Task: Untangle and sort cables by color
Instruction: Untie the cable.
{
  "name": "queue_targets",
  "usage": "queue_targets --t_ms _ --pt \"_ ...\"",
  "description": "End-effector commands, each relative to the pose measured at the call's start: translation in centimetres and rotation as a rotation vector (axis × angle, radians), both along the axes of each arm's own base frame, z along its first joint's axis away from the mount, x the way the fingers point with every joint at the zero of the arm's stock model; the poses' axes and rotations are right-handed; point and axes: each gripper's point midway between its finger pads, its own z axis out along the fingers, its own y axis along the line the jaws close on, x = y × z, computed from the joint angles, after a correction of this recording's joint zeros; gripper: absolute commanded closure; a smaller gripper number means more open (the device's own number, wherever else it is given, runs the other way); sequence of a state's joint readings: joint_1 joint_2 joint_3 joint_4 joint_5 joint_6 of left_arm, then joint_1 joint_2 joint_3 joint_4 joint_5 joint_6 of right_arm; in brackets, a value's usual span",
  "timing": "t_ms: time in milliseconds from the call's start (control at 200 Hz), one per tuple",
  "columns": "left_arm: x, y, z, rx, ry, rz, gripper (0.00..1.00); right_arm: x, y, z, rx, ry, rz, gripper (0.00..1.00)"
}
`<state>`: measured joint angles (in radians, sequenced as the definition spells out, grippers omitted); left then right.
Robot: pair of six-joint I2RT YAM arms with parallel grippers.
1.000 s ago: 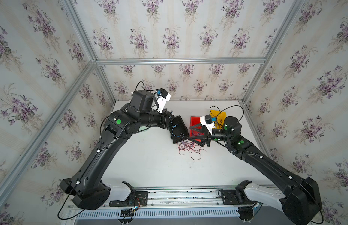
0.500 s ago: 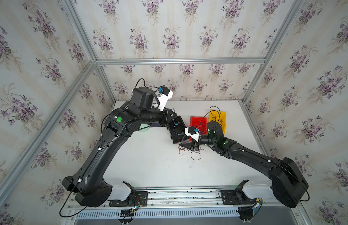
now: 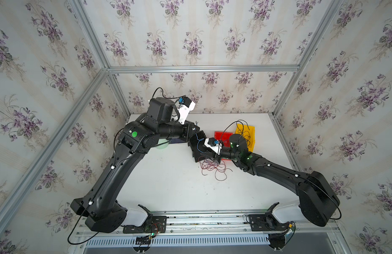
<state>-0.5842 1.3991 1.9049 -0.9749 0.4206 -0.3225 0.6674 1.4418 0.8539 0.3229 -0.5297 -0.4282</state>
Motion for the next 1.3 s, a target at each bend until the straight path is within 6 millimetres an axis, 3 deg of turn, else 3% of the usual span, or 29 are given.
queue_targets --t_ms 0,170,340,500,629,784,974,1189,1294 --pt "0.1 0.3 0.6 -0.002 -0.026 0.01 1.0 0.7 0.1 -0.2 -0.028 -0.016 -0.017 0.66" --pt "0.1 1.1 0.6 0.008 -0.038 0.044 1.0 0.5 0.1 0.7 -0.017 -0.013 -0.008 1.0" --pt "0.4 2.6 0.9 0.026 -0.076 0.117 0.98 -0.1 -0.7 4.5 0.05 -0.044 -0.042 1.0" --pt "0.2 3.4 0.7 0.027 -0.116 0.142 0.88 -0.1 -1.5 11.4 0.181 -0.088 -0.098 1.0" --pt "0.0 3.9 0.6 0.001 -0.169 0.157 0.66 -1.2 -1.3 16.7 0.301 -0.065 -0.063 1.0" --pt "-0.8 4.2 0.8 -0.042 -0.254 0.145 0.3 -1.4 -1.6 20.9 0.425 -0.027 -0.066 1.0" --pt "-2.4 4.9 0.7 -0.089 -0.38 0.116 0.15 -0.9 -1.5 24.5 0.541 0.022 -0.074 1.0" --pt "-4.2 5.2 -2.8 -0.07 -0.459 0.049 0.09 -0.5 -1.9 29.5 0.701 0.04 -0.075 1.0" --pt "-4.1 5.1 -5.1 -0.039 -0.452 0.039 0.06 -0.1 -2.3 31.7 0.771 0.063 -0.094 1.0"
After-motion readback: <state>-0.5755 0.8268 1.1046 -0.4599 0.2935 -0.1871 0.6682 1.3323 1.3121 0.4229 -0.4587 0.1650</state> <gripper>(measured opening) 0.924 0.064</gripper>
